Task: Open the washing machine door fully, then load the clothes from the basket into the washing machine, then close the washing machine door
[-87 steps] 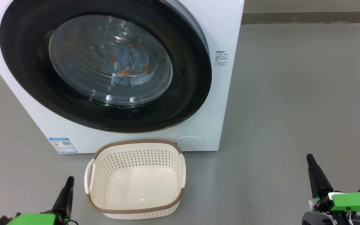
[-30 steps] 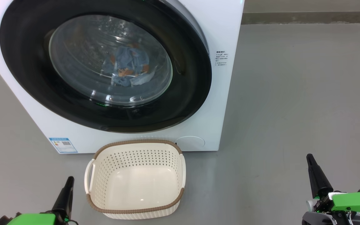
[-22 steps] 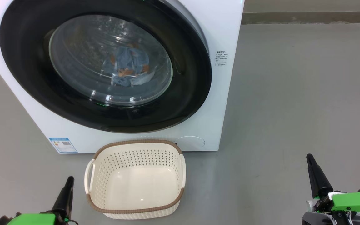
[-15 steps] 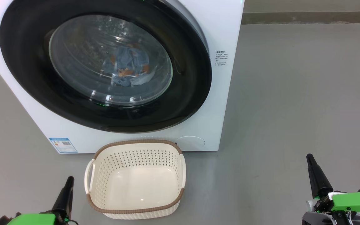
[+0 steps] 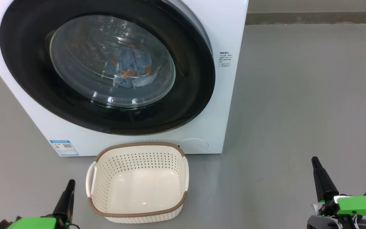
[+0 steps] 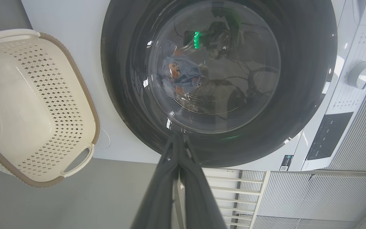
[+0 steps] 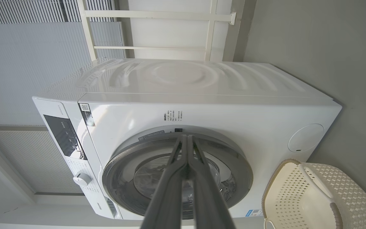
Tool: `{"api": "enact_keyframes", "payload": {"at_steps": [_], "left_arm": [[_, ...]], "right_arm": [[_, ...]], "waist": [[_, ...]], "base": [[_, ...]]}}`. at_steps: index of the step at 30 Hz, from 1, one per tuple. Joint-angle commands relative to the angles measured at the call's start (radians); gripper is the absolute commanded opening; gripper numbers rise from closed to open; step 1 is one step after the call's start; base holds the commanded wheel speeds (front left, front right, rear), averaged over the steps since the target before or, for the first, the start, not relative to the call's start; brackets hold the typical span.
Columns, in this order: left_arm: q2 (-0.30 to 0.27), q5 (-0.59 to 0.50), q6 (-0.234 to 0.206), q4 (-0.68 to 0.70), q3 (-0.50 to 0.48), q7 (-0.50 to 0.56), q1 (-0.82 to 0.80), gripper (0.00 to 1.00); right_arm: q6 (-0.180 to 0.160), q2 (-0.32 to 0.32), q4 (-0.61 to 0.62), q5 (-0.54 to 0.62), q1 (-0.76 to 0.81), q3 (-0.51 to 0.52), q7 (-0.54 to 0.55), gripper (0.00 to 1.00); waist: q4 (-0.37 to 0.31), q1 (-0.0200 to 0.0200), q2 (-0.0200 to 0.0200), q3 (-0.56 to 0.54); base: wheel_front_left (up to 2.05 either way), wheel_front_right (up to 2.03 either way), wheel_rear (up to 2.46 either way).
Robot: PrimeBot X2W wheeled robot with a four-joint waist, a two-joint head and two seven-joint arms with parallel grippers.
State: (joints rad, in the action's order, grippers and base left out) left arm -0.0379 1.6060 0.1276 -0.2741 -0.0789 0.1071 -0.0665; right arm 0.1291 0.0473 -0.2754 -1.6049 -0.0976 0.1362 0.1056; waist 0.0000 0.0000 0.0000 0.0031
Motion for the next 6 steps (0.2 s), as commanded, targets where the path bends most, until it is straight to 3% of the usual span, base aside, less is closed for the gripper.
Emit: {"api": "enact_keyframes", "payload": {"at_steps": [1, 6], "left_arm": [[-0.013, 0.002, 0.003, 0.029, -0.035, 0.006, -0.042, 0.00], [-0.013, 0.002, 0.003, 0.029, -0.035, 0.006, -0.042, 0.00]], "right_arm": [[0.002, 0.003, 0.031, -0.004, -0.010, -0.022, 0.008, 0.00], [0.002, 0.003, 0.031, -0.004, -0.010, -0.022, 0.008, 0.00]], "waist": [[0.000, 0.0000, 0.0000, 0.000], [0.000, 0.0000, 0.0000, 0.000]], "base": [[0.00, 0.00, 0.00], [0.00, 0.00, 0.00]]}}
